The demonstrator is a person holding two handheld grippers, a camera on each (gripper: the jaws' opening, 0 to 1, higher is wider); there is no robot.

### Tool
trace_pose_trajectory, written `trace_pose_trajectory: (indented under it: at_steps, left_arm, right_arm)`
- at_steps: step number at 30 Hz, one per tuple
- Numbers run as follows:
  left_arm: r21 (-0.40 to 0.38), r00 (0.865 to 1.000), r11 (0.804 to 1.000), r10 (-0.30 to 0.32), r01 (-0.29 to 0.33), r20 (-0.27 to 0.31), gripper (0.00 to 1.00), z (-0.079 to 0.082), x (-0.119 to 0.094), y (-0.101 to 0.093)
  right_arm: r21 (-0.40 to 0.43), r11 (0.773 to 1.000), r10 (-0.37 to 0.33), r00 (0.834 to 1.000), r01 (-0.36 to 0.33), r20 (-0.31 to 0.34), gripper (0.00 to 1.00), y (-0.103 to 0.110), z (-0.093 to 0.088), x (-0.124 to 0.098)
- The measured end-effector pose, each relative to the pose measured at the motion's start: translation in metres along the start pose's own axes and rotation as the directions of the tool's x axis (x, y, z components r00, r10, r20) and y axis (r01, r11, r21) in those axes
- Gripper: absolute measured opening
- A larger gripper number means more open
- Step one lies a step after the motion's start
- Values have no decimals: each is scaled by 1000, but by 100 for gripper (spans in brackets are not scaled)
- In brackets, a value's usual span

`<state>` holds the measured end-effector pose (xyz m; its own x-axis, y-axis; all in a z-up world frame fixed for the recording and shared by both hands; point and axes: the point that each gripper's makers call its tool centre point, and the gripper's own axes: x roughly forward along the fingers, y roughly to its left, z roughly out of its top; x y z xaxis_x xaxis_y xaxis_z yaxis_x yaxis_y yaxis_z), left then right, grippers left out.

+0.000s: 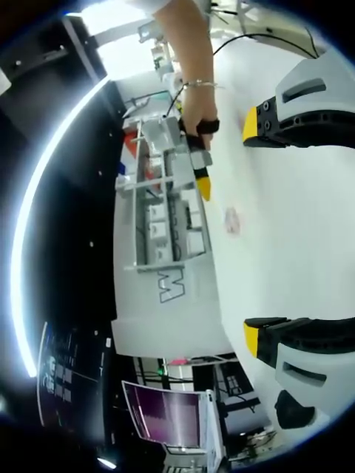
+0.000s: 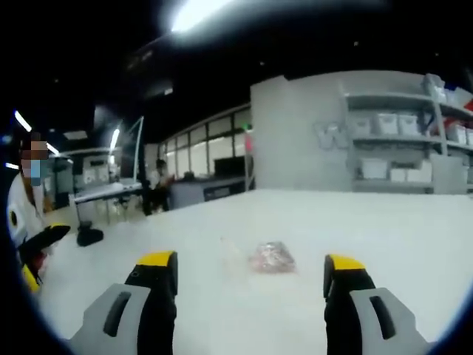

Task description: Open the resealable bag by pulling the two sides of the seal apart until the entire bag opening is separated and visibly accessible.

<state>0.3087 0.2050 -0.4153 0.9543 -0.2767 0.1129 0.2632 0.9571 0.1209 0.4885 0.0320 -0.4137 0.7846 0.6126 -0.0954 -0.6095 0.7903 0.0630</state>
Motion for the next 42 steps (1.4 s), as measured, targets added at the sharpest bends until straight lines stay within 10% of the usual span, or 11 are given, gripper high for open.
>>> trace_pose_trajectory:
  at_steps: [42]
  left_arm:
    - [-3, 1000, 1000, -3, 3, -5, 93, -4, -6, -4]
  right_arm:
    - [7, 999, -34, 998, 34, 44, 82, -7, -7, -59]
